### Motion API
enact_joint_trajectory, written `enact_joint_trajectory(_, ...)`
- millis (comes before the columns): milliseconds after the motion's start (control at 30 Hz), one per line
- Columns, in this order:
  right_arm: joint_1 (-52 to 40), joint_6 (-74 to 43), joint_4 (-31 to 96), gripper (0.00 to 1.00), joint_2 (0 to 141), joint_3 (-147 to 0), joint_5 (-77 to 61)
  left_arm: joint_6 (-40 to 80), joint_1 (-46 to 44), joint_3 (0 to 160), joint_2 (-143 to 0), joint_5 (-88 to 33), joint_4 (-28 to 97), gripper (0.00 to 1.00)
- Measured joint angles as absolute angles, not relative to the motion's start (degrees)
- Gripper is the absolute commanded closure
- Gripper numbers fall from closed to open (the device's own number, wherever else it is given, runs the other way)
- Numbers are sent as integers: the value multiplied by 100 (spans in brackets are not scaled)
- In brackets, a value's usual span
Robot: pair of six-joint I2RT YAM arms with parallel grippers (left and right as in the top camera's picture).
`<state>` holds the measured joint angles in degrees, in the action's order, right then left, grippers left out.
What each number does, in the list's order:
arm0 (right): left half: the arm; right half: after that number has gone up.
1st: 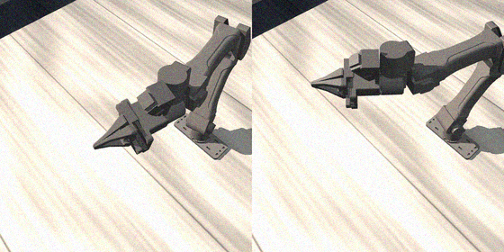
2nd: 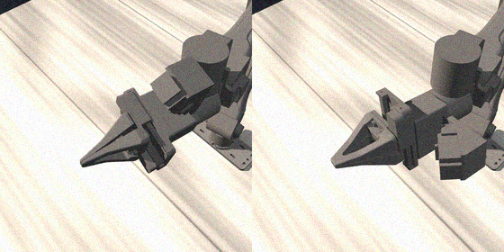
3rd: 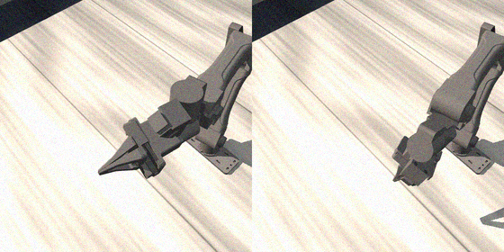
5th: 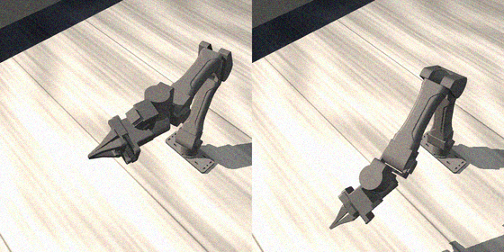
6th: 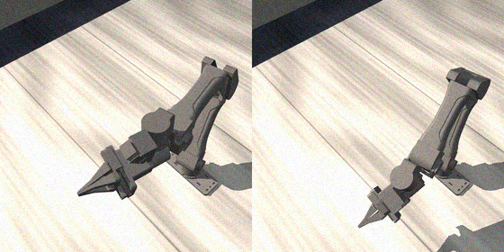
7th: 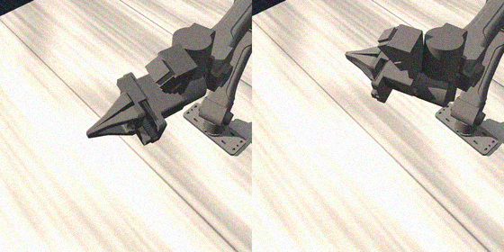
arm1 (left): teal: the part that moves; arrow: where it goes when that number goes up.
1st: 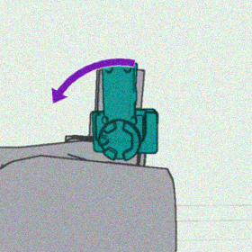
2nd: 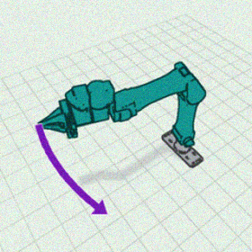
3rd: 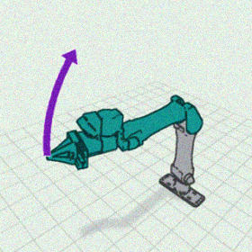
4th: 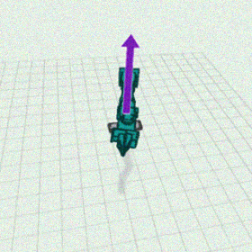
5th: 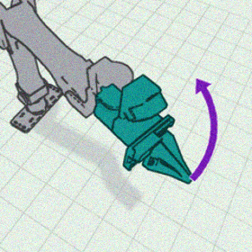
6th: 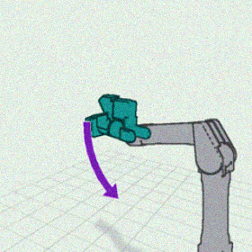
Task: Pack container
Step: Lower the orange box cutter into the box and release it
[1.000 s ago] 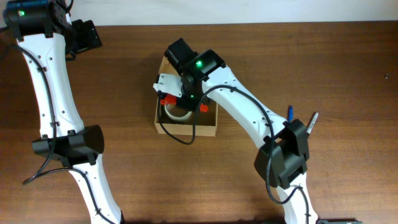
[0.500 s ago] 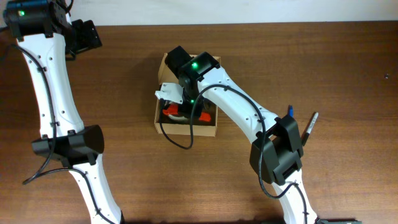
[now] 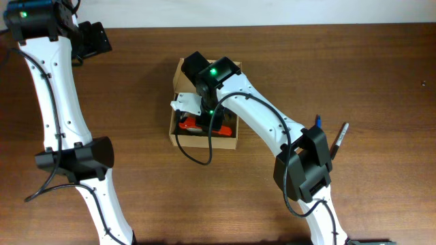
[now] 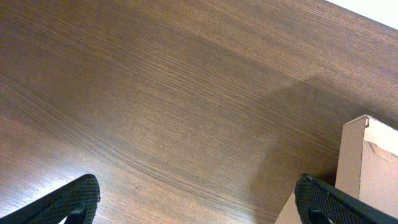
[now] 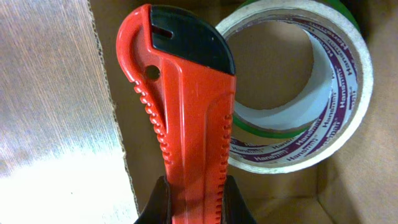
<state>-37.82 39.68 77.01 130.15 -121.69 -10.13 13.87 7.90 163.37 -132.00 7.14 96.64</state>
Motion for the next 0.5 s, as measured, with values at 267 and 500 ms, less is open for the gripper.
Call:
enact_joint_trajectory(267, -4014, 3972, 7754, 96, 13111, -12169, -1028, 1387, 790, 16337, -13200, 714, 9664, 0)
enact_joint_trajectory(500, -4112, 3964, 7758, 96, 13214, -12171, -1068, 1387, 790, 16337, -13200, 714, 9664, 0)
